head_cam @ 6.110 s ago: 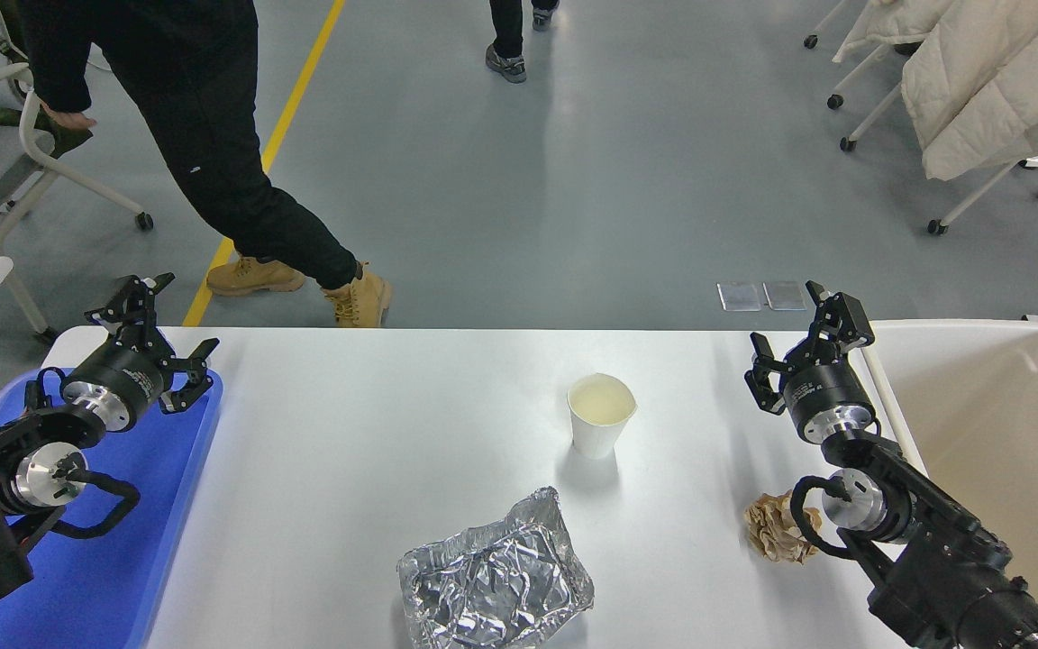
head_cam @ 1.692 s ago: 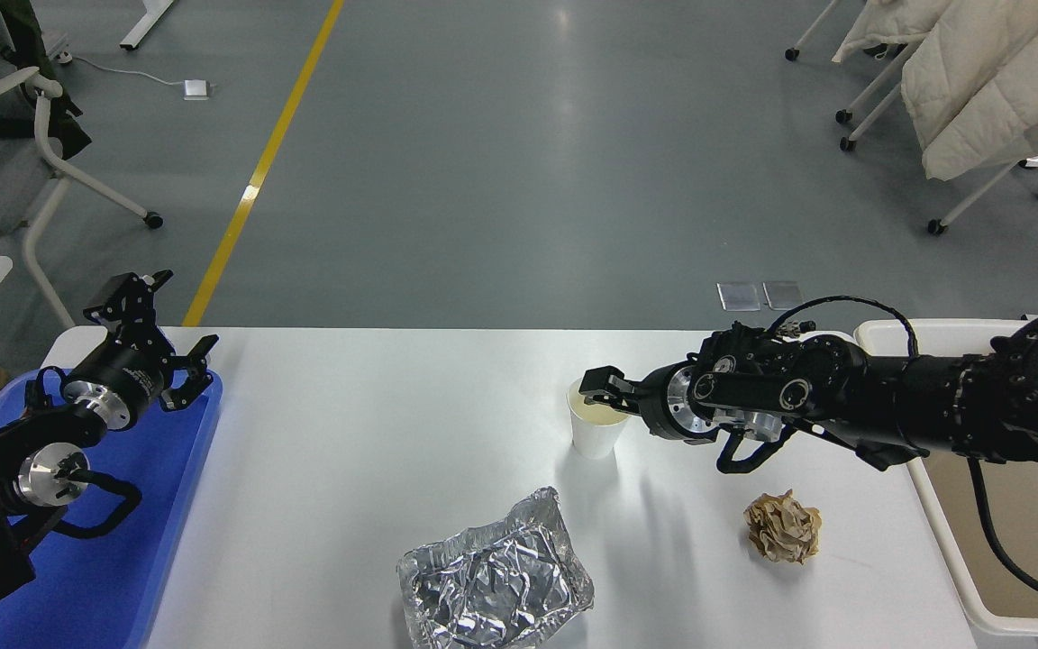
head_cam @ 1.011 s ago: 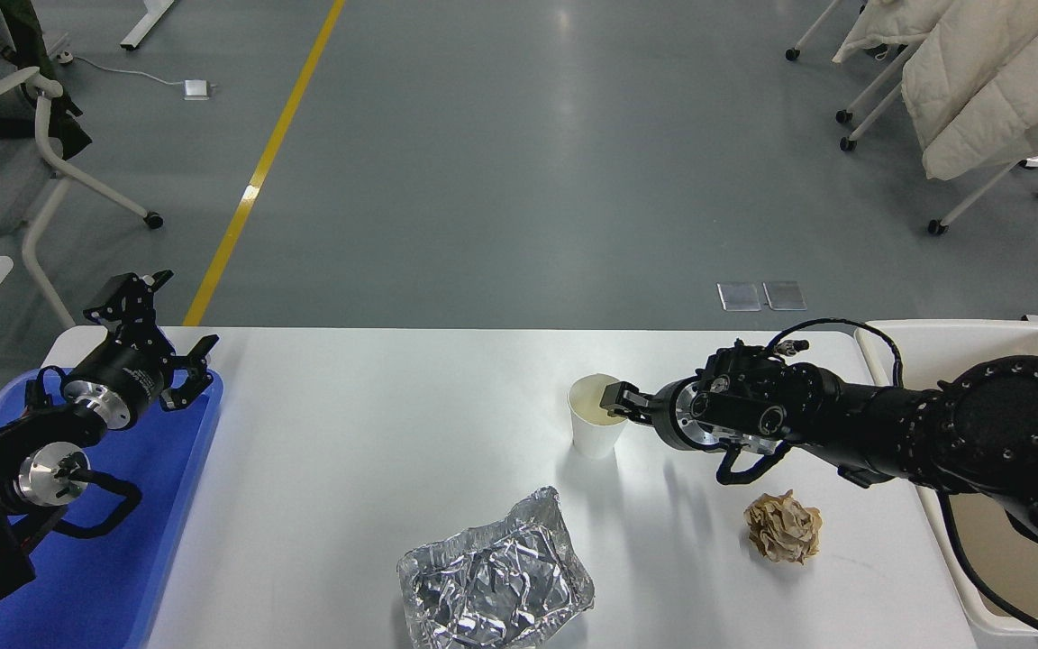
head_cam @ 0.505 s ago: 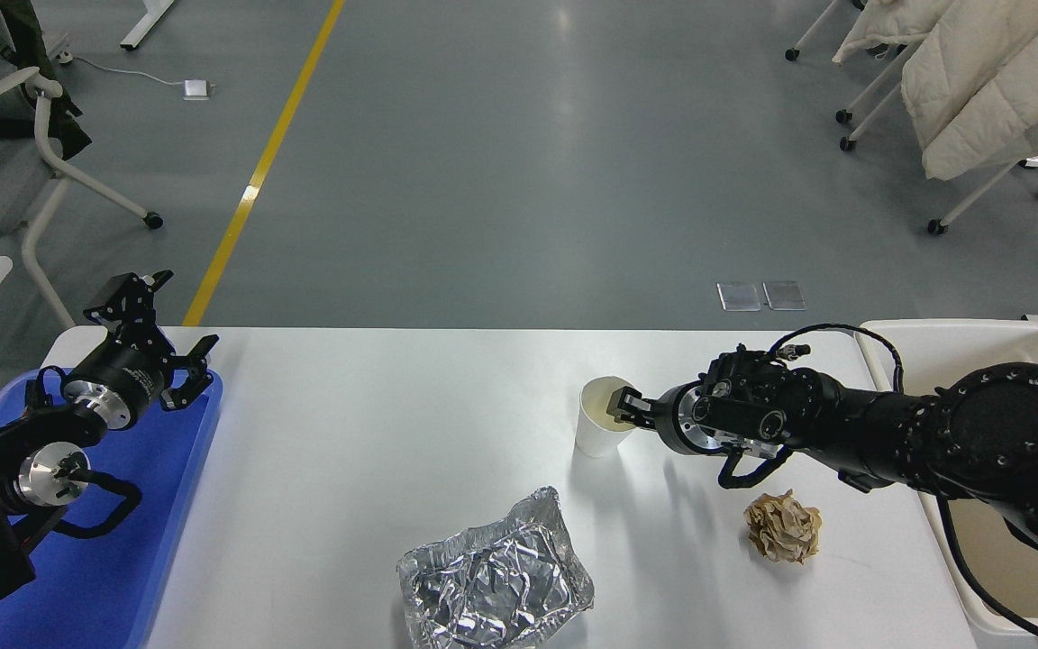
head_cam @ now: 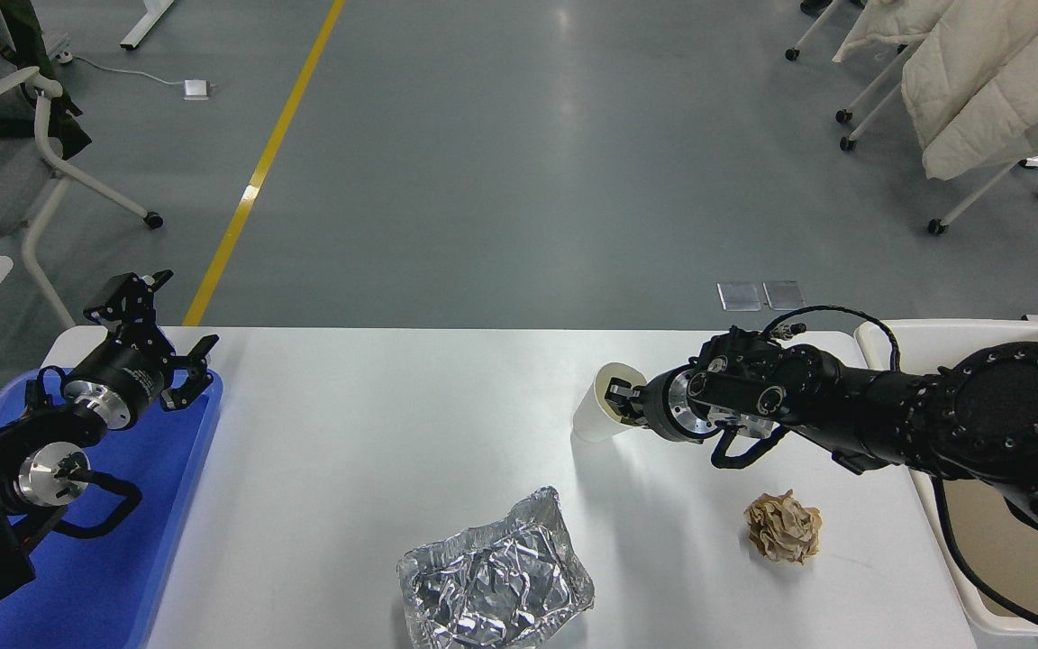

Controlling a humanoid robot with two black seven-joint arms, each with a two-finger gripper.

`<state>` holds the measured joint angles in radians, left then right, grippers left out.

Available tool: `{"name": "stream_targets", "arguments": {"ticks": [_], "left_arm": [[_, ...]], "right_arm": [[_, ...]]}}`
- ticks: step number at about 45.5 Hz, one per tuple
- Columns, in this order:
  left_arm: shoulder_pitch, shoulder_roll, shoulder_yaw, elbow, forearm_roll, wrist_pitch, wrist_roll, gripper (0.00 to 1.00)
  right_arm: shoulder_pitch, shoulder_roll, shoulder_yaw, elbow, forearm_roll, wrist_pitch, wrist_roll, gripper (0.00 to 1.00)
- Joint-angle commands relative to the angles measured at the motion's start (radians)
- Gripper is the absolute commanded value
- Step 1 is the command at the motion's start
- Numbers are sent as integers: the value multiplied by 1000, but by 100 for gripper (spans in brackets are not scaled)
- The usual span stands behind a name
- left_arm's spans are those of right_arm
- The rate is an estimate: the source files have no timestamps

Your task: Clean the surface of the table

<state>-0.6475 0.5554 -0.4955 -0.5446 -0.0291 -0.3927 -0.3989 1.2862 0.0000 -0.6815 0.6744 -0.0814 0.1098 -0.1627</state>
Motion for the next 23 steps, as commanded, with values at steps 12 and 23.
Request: {"name": "stream_targets", "arguments": {"ticks": [12, 23], "left_arm": [[0, 1, 0, 0, 0, 0, 0, 100], [0, 0, 0, 0, 0, 0, 0, 100]], "right_arm": [[68, 0, 2, 120, 29, 2, 0, 0], [183, -116, 2, 309, 49, 1, 0, 0]]}}
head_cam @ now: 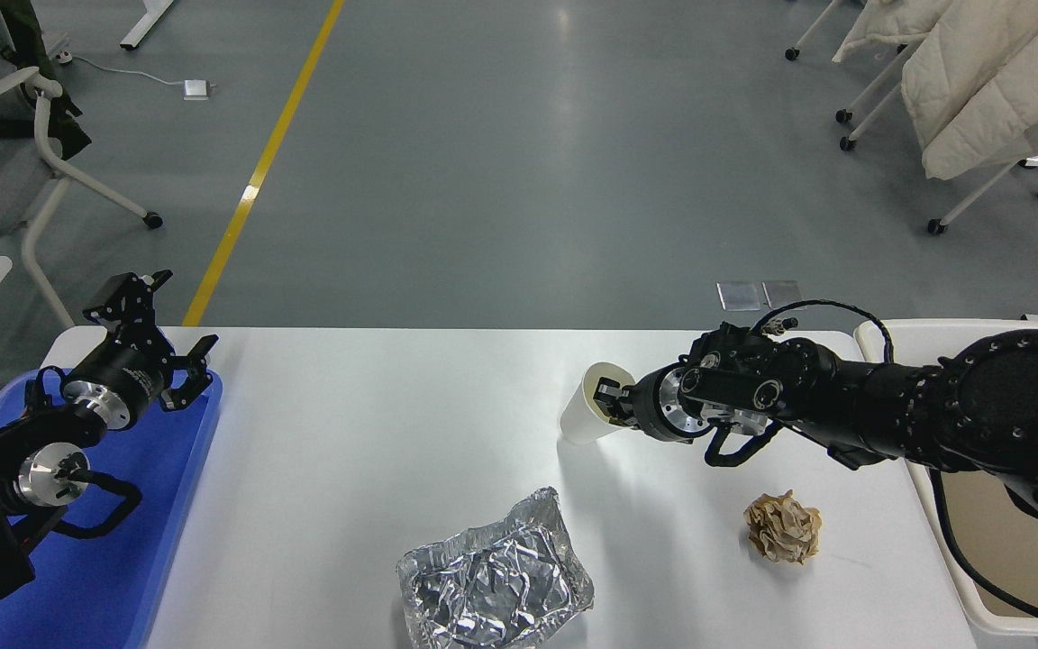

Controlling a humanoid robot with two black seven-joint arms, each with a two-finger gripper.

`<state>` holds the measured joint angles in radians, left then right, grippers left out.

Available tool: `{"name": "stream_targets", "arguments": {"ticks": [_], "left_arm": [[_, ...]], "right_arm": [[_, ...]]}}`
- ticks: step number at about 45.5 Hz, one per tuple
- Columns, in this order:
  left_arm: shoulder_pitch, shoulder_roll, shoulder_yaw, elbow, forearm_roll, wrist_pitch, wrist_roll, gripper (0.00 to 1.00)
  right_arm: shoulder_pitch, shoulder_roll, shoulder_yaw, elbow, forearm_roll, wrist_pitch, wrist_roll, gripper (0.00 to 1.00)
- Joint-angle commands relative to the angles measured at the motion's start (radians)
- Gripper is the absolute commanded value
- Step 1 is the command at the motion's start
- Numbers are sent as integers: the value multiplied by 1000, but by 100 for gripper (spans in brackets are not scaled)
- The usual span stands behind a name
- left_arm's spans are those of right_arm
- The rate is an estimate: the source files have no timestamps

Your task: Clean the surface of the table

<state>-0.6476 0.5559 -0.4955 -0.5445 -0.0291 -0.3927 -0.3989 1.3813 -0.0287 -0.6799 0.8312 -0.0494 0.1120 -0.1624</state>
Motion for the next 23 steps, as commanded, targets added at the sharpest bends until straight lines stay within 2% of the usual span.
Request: {"name": "stream_targets", "arguments": {"ticks": [1, 13, 23], "left_arm": [[0, -1, 0, 0, 0, 0, 0, 100], [0, 1, 0, 0, 0, 0, 0, 100], [0, -1, 0, 0, -2, 0, 0, 100]], "right_arm": [[96, -100, 0, 166, 17, -3, 0, 0], [234, -253, -3, 357, 16, -11, 0, 0], [412, -391, -13, 537, 17, -11, -2, 0]]}}
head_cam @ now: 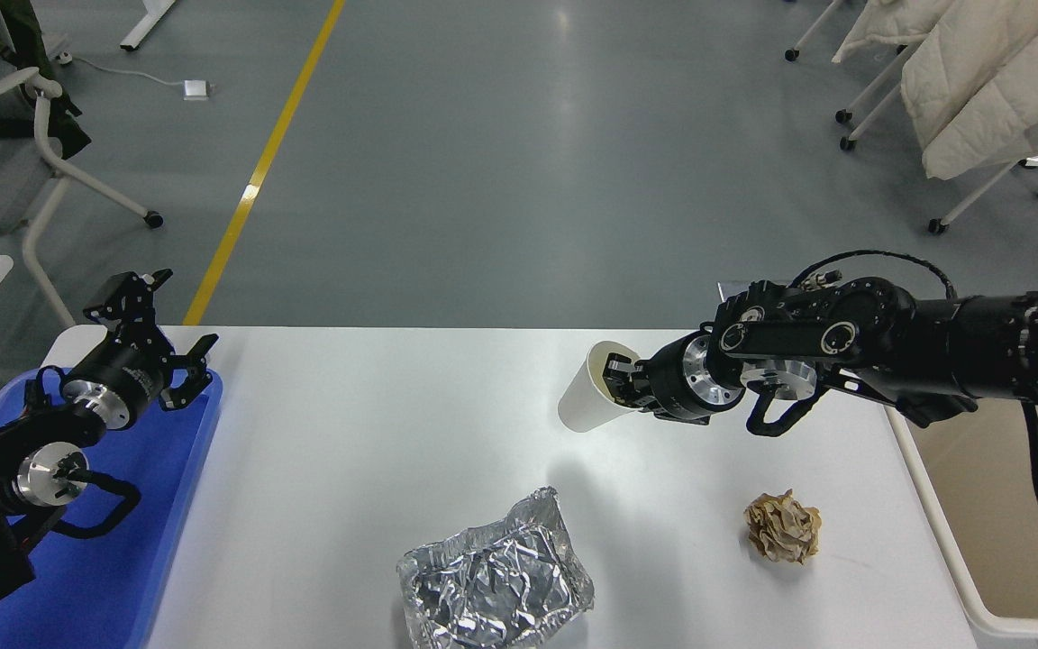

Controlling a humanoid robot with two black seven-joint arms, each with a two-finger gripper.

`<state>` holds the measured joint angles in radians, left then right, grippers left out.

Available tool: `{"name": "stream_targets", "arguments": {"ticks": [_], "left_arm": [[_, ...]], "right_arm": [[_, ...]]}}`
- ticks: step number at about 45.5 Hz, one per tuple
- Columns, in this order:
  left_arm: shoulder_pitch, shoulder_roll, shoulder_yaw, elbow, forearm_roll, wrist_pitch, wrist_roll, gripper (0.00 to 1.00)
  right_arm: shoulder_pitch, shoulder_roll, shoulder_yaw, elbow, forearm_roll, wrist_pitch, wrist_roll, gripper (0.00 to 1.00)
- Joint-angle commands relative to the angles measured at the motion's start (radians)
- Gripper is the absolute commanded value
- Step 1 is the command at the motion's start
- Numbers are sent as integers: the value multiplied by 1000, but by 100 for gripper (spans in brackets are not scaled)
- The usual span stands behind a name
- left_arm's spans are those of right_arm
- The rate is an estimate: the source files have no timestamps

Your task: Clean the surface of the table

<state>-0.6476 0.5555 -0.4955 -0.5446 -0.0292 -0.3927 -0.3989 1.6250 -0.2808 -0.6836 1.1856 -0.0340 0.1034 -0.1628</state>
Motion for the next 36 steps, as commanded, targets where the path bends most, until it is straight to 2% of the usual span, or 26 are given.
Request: {"name": "stream_targets", "arguments": {"ticks": [1, 17, 36], "left_arm": [[0, 0, 0, 0, 0, 0, 0, 100], [0, 0, 0, 0, 0, 0, 0, 100], [0, 0, 0, 0, -1, 0, 0, 100]], "right_arm": [[183, -150, -11, 193, 2, -2, -1, 0], [391, -281, -71, 284, 2, 58, -1, 0], [398, -291, -100, 282, 0, 67, -1, 0]]}}
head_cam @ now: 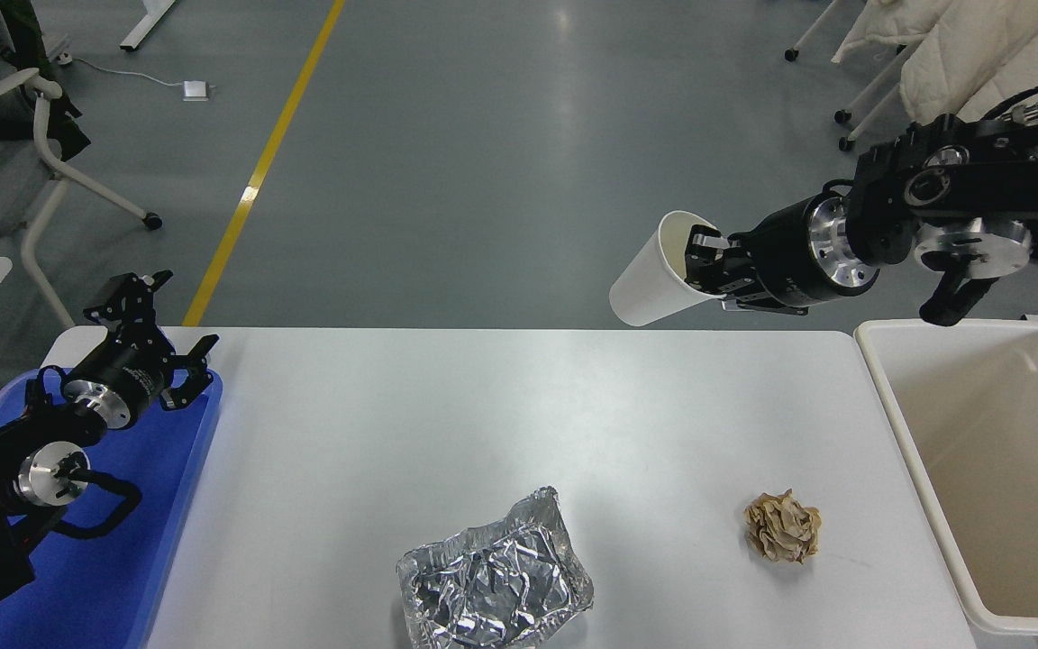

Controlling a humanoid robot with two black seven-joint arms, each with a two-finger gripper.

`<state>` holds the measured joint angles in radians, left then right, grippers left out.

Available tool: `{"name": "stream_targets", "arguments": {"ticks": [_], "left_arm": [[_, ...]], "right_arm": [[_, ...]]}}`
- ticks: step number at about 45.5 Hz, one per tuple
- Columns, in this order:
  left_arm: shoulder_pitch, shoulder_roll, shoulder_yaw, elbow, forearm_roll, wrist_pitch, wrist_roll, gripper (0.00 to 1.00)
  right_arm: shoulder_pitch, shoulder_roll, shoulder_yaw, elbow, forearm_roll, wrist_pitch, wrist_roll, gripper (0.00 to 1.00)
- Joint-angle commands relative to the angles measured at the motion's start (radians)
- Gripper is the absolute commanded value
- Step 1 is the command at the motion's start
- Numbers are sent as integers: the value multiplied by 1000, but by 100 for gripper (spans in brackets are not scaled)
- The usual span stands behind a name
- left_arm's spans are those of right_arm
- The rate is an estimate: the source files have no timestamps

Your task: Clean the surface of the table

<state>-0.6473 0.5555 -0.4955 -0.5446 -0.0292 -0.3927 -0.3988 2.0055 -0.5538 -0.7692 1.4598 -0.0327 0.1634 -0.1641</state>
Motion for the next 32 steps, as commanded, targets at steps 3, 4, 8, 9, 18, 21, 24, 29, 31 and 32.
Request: {"name": "stream_targets", "arguments": {"ticks": [3, 4, 8, 9, 18, 21, 24, 29, 31, 32], "left_arm": [[0, 0, 0, 0, 0, 0, 0, 100], [0, 0, 0, 0, 0, 0, 0, 100], [0, 1, 0, 0, 0, 0, 0, 100], [0, 0, 0, 0, 0, 0, 0, 100], [0, 0, 0, -2, 0, 0, 0, 100], [0, 0, 0, 0, 0, 0, 0, 100], [0, 0, 0, 0, 0, 0, 0, 100], [0, 0, 0, 0, 0, 0, 0, 100], [-2, 0, 0, 0, 0, 0, 0, 100], [0, 1, 0, 0, 0, 0, 0, 100]], "right_arm": [[16, -24, -19, 5, -1, 7, 0, 0], [15, -28, -27, 4, -1, 5, 0, 0], [10, -47, -62, -3, 0, 5, 0, 0], [9, -54, -70, -4, 0, 5, 0, 0], [1, -179, -131, -62, -7, 5, 2, 0], [-22, -222, -142, -87, -13, 5, 2, 0], [-75, -270, -139, -128, -16, 4, 2, 0], [-178, -328, -122, -219, -16, 2, 5, 0], [-218, -343, -114, -255, -16, 2, 8, 0], [-240, -351, -108, -272, -16, 2, 9, 0]]}}
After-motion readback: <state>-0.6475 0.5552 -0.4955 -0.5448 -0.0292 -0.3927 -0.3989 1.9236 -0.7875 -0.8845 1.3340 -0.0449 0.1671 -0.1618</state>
